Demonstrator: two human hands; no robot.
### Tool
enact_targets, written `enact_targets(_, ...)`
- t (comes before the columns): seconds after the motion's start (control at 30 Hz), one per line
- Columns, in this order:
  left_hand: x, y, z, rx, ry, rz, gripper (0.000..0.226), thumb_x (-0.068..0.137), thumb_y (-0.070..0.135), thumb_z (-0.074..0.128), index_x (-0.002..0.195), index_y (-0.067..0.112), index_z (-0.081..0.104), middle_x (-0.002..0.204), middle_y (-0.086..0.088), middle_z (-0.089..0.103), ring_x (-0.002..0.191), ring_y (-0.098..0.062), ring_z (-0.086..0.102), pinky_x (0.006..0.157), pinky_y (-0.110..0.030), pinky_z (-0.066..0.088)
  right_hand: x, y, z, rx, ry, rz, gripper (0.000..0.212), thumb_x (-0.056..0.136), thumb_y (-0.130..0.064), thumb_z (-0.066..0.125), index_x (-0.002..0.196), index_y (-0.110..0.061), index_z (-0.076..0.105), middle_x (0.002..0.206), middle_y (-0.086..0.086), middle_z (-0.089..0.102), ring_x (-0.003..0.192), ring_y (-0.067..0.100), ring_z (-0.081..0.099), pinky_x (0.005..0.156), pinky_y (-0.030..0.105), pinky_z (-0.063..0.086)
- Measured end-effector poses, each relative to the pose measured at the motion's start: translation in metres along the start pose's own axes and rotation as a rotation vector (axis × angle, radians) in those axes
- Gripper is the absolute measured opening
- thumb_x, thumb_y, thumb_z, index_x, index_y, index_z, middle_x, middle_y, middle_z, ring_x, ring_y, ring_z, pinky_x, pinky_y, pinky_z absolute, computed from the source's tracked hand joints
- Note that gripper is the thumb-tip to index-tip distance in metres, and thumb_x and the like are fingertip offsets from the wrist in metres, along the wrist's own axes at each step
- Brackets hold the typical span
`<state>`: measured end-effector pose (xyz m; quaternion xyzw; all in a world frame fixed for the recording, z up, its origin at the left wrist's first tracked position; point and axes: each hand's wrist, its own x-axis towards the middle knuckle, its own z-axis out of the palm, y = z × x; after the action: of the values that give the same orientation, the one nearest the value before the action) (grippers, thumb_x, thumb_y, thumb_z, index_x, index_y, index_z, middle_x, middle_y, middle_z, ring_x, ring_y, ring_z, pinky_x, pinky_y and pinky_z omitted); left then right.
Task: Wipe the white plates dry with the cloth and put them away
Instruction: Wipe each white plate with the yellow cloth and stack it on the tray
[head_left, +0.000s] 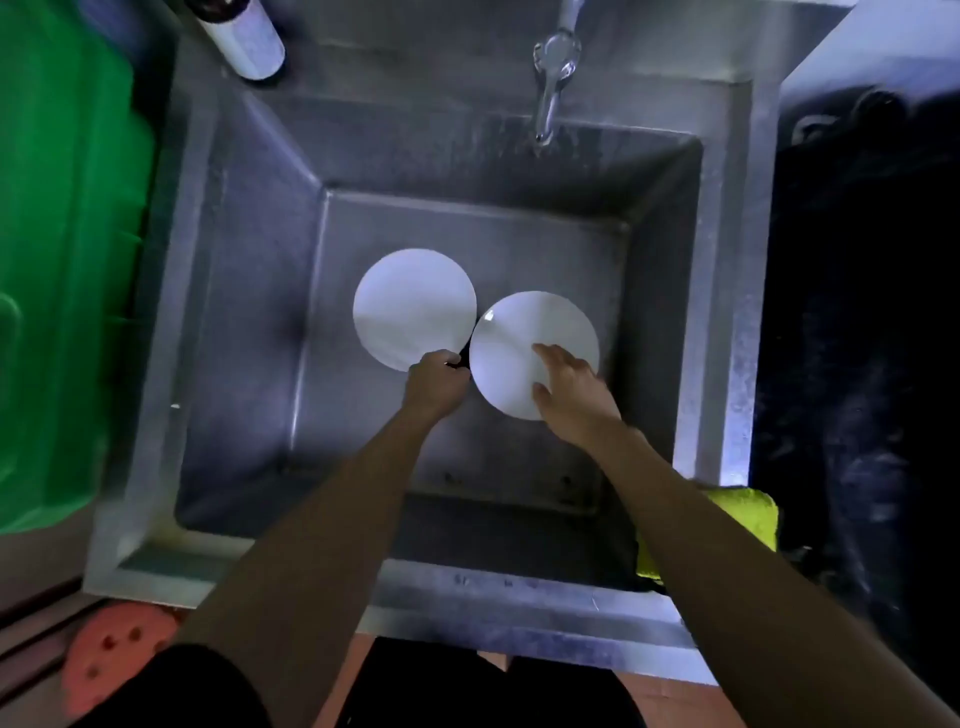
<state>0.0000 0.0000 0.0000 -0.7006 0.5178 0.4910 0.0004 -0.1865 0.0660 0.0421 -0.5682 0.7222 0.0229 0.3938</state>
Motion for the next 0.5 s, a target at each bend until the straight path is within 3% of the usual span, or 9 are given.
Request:
enact_targets(0.07,0.009,-0.005,0.003,0.001,0.0,-0.019,0.011,0.09,0.014,0.06,0.084,0.007,0.066,0.091,-0.014,0.069,0.086,-0.032,0.061,0.076,-0.036,0.048,0.005,0.001,0.006,0.015,0.005,0.018,0.056,0.102,-0.027,0.05,0.154,-0.021,0.03,0.156,0.005,0.041,0.133,0.033,0.049,0.109,0.054,0.046)
enact_targets(0.17,0.018,-0.014,0.016,-0.016,-0.007,-0.038,0.028,0.091,0.016,0.06,0.069,0.03,0.05,0.087,-0.002,0.06,0.082,-0.024,0.053,0.077,-0.033,0.043,0.008,0.008,0.02,0.019,-0.022,0.041,0.055,0.103,-0.028,0.051,0.154,-0.021,0.031,0.155,0.004,0.041,0.133,0.032,0.049,0.109,0.052,0.047)
enact_targets(0.27,0.03,-0.016,0.023,-0.101,0.003,-0.061,0.013,0.088,0.017,0.06,0.088,0.021,0.073,0.087,-0.003,0.072,0.081,-0.028,0.066,0.073,-0.041,0.06,0.011,0.013,0.026,0.043,-0.009,0.03,0.054,0.103,-0.027,0.049,0.153,-0.021,0.03,0.155,0.004,0.04,0.133,0.032,0.048,0.107,0.051,0.048)
enact_targets(0.4,0.044,-0.021,0.036,-0.22,0.024,-0.124,0.02,0.09,0.015,0.064,0.107,0.022,0.071,0.096,-0.004,0.073,0.08,-0.025,0.071,0.058,-0.039,0.064,0.017,0.018,0.03,0.082,0.009,0.05,0.055,0.104,-0.025,0.05,0.154,-0.022,0.029,0.157,0.003,0.038,0.137,0.03,0.045,0.112,0.051,0.044)
enact_targets(0.5,0.051,-0.024,0.045,-0.222,0.084,-0.11,0.017,0.089,0.013,0.068,0.104,0.021,0.069,0.1,-0.006,0.074,0.082,-0.027,0.071,0.064,-0.042,0.064,0.021,0.018,0.03,0.095,0.035,0.053,0.056,0.104,-0.025,0.051,0.155,-0.022,0.028,0.158,0.002,0.037,0.138,0.029,0.044,0.112,0.049,0.045)
